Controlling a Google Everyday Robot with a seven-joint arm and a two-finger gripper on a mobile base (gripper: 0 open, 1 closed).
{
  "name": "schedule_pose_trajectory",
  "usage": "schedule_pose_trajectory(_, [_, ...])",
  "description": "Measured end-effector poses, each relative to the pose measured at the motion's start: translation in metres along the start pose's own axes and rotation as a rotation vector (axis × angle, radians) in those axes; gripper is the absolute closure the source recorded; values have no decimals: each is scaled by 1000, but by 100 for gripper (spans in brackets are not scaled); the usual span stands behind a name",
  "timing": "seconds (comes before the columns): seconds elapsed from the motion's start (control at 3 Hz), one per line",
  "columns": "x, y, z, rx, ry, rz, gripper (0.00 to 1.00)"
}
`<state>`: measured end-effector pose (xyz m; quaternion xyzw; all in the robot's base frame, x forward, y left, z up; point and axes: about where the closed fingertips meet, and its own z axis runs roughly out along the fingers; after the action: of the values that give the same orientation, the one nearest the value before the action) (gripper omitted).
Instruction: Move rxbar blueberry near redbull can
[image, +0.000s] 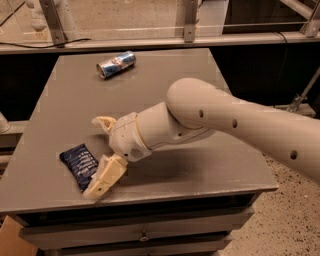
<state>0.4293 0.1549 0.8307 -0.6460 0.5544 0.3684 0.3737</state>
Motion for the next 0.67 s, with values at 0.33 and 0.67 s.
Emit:
schedule_pose_trajectory(0.33, [9,8,2,9,19,3,0])
schedule_pose_trajectory(0.67, [12,14,8,7,26,6,7])
